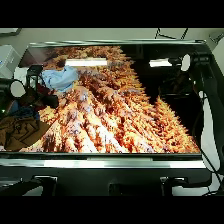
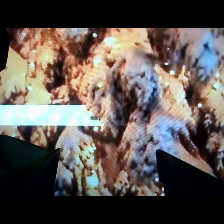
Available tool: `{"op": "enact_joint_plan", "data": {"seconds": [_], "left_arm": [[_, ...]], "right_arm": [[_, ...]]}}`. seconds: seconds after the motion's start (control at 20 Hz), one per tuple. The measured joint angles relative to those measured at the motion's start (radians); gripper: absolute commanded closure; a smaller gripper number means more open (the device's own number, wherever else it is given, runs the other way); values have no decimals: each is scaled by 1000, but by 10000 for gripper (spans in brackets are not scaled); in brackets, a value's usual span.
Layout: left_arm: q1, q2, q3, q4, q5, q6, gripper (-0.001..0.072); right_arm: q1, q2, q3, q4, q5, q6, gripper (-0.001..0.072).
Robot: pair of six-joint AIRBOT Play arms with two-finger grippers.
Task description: Fold the clothes and pants, and hang the long-sleeved shirts on hangers.
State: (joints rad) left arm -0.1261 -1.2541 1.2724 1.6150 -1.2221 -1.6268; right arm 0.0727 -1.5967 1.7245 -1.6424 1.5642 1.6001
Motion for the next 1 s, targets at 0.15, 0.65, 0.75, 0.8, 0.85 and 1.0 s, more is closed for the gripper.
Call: {"op": "enact_joint_plan", "data": {"seconds": [0.15, 0.65, 0.75, 0.8, 0.85, 1.0], "left_arm": [[0, 0, 0, 0, 0, 0, -2], [0, 0, 0, 0, 0, 0, -2], [0, 0, 0, 0, 1, 0, -2], [0, -2, 0, -3, 13, 0, -2], [0, -6, 0, -13, 42, -3, -1], [0, -32, 0, -36, 166, -49, -1]], "right_arm": [[0, 0, 0, 0, 0, 0, 41], [0, 0, 0, 0, 0, 0, 41], [0, 0, 0, 0, -4, 0, 41], [0, 0, 0, 0, -13, 0, 41], [0, 0, 0, 0, -28, 0, 41], [0, 0, 0, 1, -89, 0, 41]]}}
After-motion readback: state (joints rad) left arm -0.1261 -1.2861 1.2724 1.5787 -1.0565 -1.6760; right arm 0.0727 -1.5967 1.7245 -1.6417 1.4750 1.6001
